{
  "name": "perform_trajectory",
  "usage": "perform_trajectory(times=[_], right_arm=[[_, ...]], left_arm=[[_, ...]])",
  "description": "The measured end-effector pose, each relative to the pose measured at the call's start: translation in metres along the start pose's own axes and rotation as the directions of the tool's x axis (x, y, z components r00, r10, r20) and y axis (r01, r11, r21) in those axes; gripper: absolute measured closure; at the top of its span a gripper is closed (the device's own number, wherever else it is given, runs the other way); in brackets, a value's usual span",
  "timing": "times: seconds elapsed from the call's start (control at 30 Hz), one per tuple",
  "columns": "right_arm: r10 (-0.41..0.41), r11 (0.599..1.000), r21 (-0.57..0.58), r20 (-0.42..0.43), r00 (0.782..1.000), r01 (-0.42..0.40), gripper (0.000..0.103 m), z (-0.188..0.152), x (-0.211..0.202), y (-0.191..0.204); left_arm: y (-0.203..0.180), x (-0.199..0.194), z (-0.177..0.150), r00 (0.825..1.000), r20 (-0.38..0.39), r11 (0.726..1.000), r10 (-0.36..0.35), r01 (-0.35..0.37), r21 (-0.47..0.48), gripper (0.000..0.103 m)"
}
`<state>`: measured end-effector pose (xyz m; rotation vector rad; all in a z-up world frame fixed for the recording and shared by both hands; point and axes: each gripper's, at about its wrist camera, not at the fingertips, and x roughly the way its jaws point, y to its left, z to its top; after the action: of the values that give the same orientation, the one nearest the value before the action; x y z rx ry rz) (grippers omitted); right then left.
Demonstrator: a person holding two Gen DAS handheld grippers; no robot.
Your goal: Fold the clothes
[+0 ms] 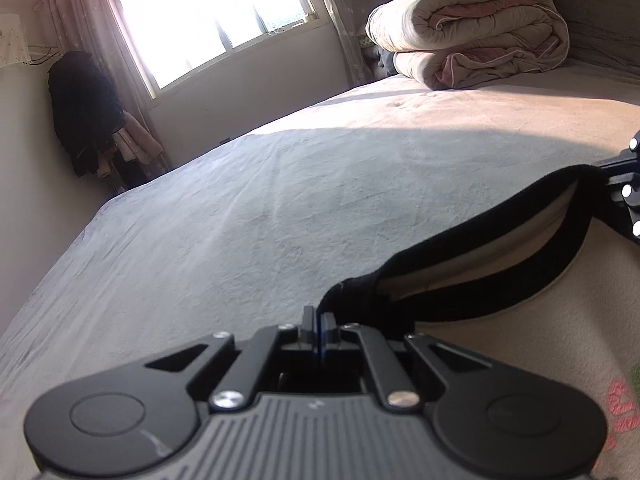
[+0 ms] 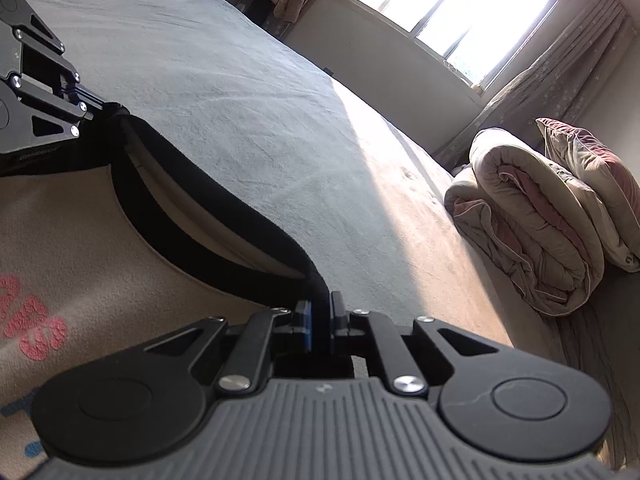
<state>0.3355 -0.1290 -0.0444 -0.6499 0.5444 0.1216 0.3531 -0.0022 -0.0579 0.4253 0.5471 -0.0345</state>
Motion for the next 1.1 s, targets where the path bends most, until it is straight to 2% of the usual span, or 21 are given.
perform_trajectory(times=[0.13,0.3,0.4,0.47,0.5,0.57,0.63,0.77,1.0,1.1], right_arm=[[0.012,1.000,-0.007,-0.029,1.000,-0.012,0.095,-0.003,0.019,0.003],[0.012,1.000,0.020,-0.054,0.998,-0.011,0.094,-0.011,0.032,0.009],[0.003,0.997,0.072,-0.063,0.998,0.001,0.082,-0.008,0.023,0.005],[0.027,0.992,0.126,-0.079,0.996,-0.017,0.062,-0.007,0.011,-0.003],[0.046,0.987,0.156,-0.088,0.995,-0.031,0.060,-0.008,0.004,-0.008],[0.077,0.974,0.219,-0.102,0.992,-0.053,0.060,-0.012,-0.010,-0.019],[0.106,0.961,0.266,-0.112,0.988,-0.073,0.060,-0.018,-0.026,-0.027],[0.140,0.944,0.317,-0.125,0.982,-0.094,0.060,-0.029,-0.054,-0.036],[0.184,0.928,0.351,-0.142,0.972,-0.125,0.060,-0.046,-0.101,-0.030],[0.192,0.925,0.356,-0.140,0.971,-0.132,0.059,-0.050,-0.122,-0.029]], left_arm=[[-0.011,0.022,-0.006,0.999,-0.042,1.000,0.007,-0.008,-0.004,0.101],[-0.024,0.021,-0.008,0.998,-0.038,0.996,0.059,-0.056,0.071,0.101],[-0.016,0.009,-0.003,0.997,-0.068,0.999,0.033,-0.032,0.028,0.097],[-0.004,-0.001,-0.001,0.995,-0.099,0.999,-0.003,-0.002,-0.050,0.090],[0.001,-0.007,-0.002,0.994,-0.111,0.996,-0.021,0.012,-0.083,0.086],[0.010,-0.020,-0.006,0.990,-0.135,0.990,-0.051,0.032,-0.140,0.077],[0.015,-0.035,-0.011,0.986,-0.151,0.986,-0.077,0.053,-0.157,0.071],[0.021,-0.066,-0.020,0.976,-0.179,0.980,-0.123,0.092,-0.176,0.063],[0.024,-0.122,-0.038,0.962,-0.204,0.973,-0.182,0.147,-0.177,0.058],[0.022,-0.142,-0.047,0.962,-0.213,0.978,-0.171,0.140,-0.154,0.057]])
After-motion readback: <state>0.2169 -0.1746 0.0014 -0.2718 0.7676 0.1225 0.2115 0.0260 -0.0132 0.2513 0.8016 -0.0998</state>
